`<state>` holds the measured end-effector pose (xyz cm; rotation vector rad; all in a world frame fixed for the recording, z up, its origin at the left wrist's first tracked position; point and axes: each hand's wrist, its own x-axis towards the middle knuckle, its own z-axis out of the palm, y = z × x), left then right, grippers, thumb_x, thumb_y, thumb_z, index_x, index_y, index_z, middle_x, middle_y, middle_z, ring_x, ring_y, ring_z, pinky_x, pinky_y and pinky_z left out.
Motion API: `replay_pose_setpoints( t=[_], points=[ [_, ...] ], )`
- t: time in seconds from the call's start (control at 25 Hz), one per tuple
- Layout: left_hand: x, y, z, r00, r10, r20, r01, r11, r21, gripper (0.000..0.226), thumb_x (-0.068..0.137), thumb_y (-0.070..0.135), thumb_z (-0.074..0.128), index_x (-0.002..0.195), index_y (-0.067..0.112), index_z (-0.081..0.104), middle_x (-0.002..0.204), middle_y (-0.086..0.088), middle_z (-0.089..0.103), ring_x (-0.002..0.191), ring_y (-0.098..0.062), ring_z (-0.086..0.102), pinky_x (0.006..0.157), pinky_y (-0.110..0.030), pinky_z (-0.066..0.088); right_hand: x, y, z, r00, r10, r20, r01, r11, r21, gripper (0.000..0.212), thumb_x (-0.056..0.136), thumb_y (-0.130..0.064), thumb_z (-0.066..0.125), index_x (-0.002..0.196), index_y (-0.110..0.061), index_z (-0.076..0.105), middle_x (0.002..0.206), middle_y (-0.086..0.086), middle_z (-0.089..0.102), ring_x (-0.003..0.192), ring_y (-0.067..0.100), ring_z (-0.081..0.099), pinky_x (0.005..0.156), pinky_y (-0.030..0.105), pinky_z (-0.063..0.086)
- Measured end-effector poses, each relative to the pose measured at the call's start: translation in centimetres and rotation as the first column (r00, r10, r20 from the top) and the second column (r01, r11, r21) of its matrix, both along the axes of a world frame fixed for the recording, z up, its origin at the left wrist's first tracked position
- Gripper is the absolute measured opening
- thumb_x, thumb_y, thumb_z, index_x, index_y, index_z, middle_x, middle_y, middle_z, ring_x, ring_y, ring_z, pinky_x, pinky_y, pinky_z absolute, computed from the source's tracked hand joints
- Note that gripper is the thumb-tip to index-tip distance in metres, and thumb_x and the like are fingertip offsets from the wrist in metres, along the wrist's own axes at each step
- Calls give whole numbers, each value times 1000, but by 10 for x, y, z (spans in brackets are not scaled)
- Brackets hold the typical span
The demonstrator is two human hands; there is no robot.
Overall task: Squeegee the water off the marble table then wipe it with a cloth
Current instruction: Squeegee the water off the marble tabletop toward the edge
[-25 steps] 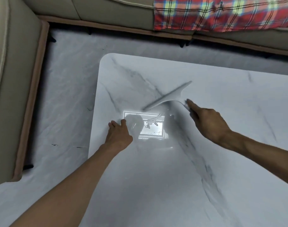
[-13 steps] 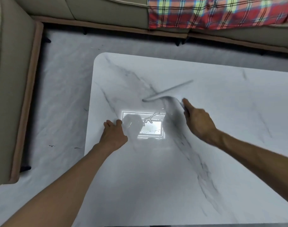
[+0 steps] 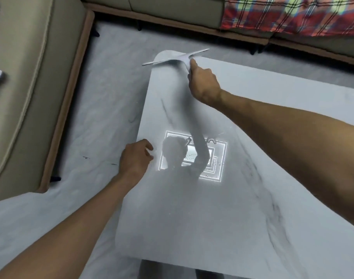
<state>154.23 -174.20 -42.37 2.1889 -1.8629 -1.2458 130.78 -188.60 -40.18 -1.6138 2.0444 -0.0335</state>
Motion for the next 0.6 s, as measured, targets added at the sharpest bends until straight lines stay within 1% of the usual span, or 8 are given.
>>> replay_pose_setpoints(
  t=[0.08, 0.16, 0.28, 0.36, 0.4, 0.48, 0.52, 0.6],
  points=[
    [11, 5, -1, 1000, 8, 8, -9, 1000, 23, 12, 77, 4, 74, 80, 15, 68, 75, -1, 66, 74, -19, 63, 67, -29, 53, 17, 22, -4, 995, 104, -9, -104, 994, 16, 49, 98, -20, 34, 147, -18, 26, 103, 22, 59, 86, 40, 54, 67, 36, 33],
    [16, 11, -3, 1000, 11, 13, -11, 1000, 18, 6, 81, 5, 70, 80, 10, 71, 81, -5, 71, 79, -22, 65, 74, -36, 56, 13, 69, -3, 978, 210, -15, -209, 977, 44, 53, 99, -22, 32, 150, -26, 21, 96, 17, 58, 76, 36, 50, 64, 36, 32],
    [12, 19, -1, 997, 77, 9, -77, 995, 66, 20, 87, 5, 55, 76, 11, 71, 81, -7, 71, 79, -26, 67, 76, -40, 56, -25, 155, 12, 946, 322, -31, -314, 937, 150, 55, 100, -29, 31, 152, -35, 14, 96, 11, 58, 76, 38, 58, 63, 39, 42],
    [5, 22, 5, 986, 161, 31, -164, 978, 130, 27, 89, 15, 47, 71, 16, 68, 76, -5, 70, 78, -25, 66, 76, -39, 55, -61, 204, 27, 926, 366, -89, -336, 910, 243, 59, 100, -26, 34, 151, -39, 10, 94, 6, 57, 73, 37, 59, 62, 38, 45],
    [2, 23, 8, 986, 158, 47, -163, 977, 137, 30, 92, 21, 45, 72, 16, 67, 77, -5, 70, 80, -26, 66, 77, -40, 54, -77, 225, 35, 913, 388, -124, -341, 894, 290, 60, 99, -25, 35, 151, -41, 9, 92, 4, 55, 70, 35, 58, 60, 37, 46],
    [-3, 26, 9, 993, 85, 87, -94, 990, 106, 34, 95, 28, 42, 77, 12, 66, 86, -8, 71, 87, -30, 64, 80, -42, 53, -105, 250, 52, 899, 408, -160, -335, 875, 349, 56, 101, -29, 32, 151, -43, 10, 89, 0, 53, 68, 32, 57, 60, 38, 46],
    [-4, 28, 8, 994, 62, 95, -70, 994, 79, 31, 96, 26, 42, 83, 10, 65, 94, -10, 69, 90, -31, 63, 80, -43, 52, -115, 254, 60, 895, 416, -162, -340, 870, 358, 54, 101, -32, 30, 150, -44, 12, 89, 0, 54, 69, 32, 58, 61, 38, 47],
    [-1, 35, 6, 992, 88, 86, -92, 995, 38, 19, 94, 17, 46, 105, 10, 60, 114, -11, 62, 103, -30, 59, 87, -43, 50, -121, 244, 68, 881, 439, -175, -374, 874, 310, 52, 100, -35, 31, 149, -44, 16, 92, 3, 59, 76, 36, 62, 65, 38, 49]
  ],
)
